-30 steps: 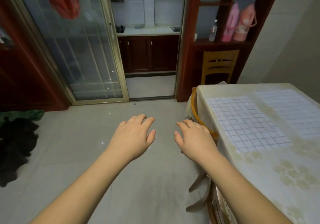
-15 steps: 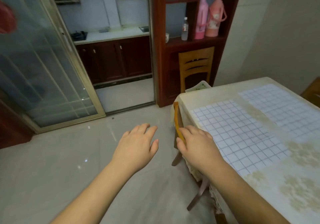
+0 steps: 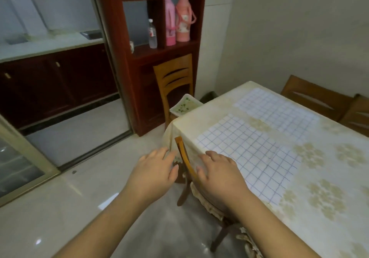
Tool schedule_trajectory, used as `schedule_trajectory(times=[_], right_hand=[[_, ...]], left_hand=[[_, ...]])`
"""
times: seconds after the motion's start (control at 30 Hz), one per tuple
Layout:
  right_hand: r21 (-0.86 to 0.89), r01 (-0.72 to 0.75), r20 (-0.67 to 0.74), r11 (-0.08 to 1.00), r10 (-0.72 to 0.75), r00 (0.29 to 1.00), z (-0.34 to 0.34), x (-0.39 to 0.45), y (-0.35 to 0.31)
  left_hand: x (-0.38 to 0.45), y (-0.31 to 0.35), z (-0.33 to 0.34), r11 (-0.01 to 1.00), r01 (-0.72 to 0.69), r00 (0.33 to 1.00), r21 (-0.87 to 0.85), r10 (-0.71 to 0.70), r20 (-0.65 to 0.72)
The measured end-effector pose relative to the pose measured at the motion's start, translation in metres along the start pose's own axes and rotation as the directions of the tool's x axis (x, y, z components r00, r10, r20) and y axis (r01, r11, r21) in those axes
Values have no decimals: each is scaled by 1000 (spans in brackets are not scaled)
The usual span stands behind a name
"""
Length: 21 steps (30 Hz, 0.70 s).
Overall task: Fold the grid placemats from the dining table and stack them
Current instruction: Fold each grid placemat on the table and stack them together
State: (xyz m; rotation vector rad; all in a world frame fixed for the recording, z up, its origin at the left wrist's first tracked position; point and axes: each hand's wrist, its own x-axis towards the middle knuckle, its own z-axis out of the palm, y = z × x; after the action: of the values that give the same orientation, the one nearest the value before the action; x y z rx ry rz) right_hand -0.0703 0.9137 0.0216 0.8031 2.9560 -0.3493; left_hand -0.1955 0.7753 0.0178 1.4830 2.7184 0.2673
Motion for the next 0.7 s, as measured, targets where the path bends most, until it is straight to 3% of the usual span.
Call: schedule_trajectory(times=[0.33, 0.57, 0.7], right_hand=[[-9, -156, -38, 988, 155, 987, 1, 52, -2], [17, -294, -29, 956, 294, 955, 15, 128, 45], [58, -300, 9, 952, 300, 954, 22, 183, 56]], left_hand=[[84, -31, 21, 981, -196, 980, -13, 196, 23], [174, -38, 42, 944, -329, 940, -23, 329, 87], [235, -43, 49, 925, -379, 916, -13, 377, 135]])
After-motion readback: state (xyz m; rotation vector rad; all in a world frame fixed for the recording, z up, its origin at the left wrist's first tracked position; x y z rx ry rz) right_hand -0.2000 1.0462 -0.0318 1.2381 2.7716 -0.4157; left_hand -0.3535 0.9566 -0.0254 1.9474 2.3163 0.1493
